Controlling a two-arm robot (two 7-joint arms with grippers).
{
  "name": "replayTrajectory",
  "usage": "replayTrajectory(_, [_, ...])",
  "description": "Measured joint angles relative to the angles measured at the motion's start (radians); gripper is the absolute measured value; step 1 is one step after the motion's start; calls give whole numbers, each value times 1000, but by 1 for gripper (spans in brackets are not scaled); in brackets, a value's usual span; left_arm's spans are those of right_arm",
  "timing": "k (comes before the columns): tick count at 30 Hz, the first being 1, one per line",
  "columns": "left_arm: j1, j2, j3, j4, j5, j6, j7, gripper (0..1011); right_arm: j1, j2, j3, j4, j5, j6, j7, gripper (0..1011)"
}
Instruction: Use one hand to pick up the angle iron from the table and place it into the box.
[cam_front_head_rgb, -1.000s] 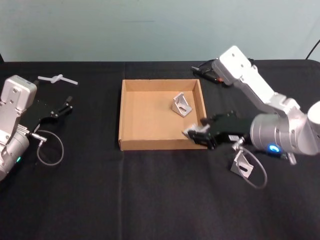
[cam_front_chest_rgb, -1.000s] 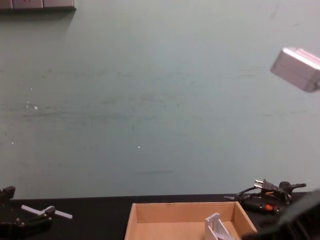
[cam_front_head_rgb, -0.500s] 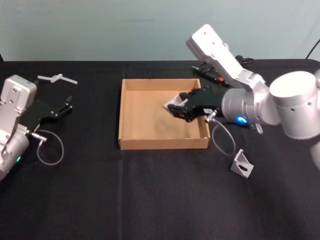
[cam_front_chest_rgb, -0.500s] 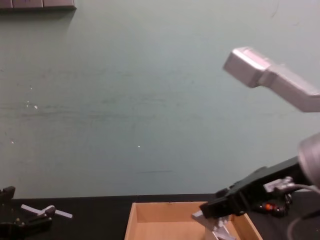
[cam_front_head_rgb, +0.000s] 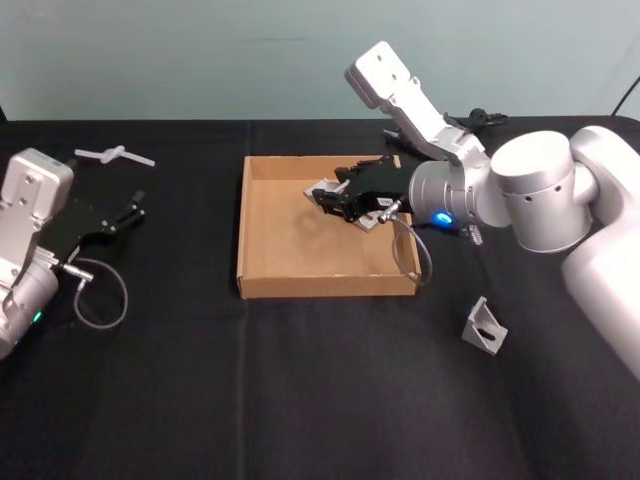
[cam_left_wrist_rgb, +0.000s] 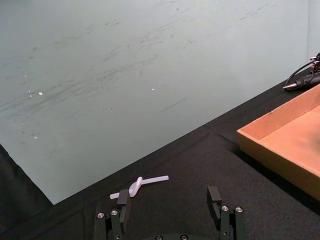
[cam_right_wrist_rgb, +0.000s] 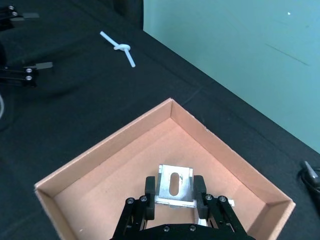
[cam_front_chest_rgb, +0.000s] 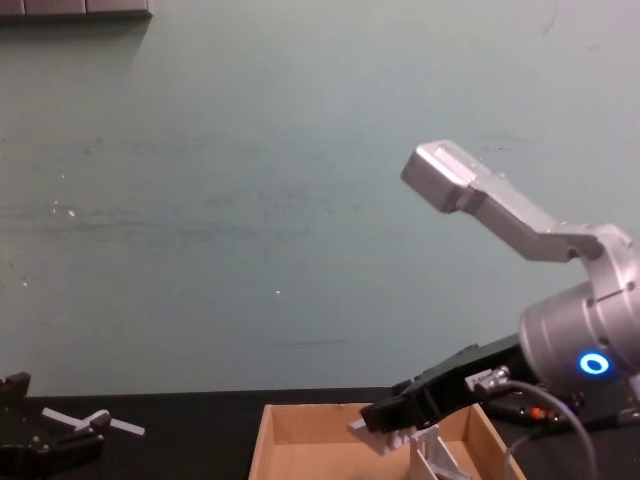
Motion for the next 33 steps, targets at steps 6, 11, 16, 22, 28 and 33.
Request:
replayTrajectory(6, [0, 0, 0, 0, 0, 0, 0, 1005, 41, -40, -16, 90, -14, -20, -3, 449])
replayTrajectory(11, [0, 0, 0, 0, 0, 0, 0, 1005, 65, -61, -26, 133, -23, -27, -1, 450])
replayTrajectory(16, [0, 0, 0, 0, 0, 0, 0, 1005, 83, -76, -34, 168, -29, -42, 8, 450])
replayTrajectory(22, [0, 0, 0, 0, 0, 0, 0, 1005, 82, -74, -33, 164, -29, -42, 8, 450])
replayTrajectory(28, [0, 0, 0, 0, 0, 0, 0, 1005, 80, -73, -33, 160, -29, -41, 8, 450])
replayTrajectory(33, [0, 0, 0, 0, 0, 0, 0, 1005, 79, -72, -32, 158, -29, -40, 8, 490])
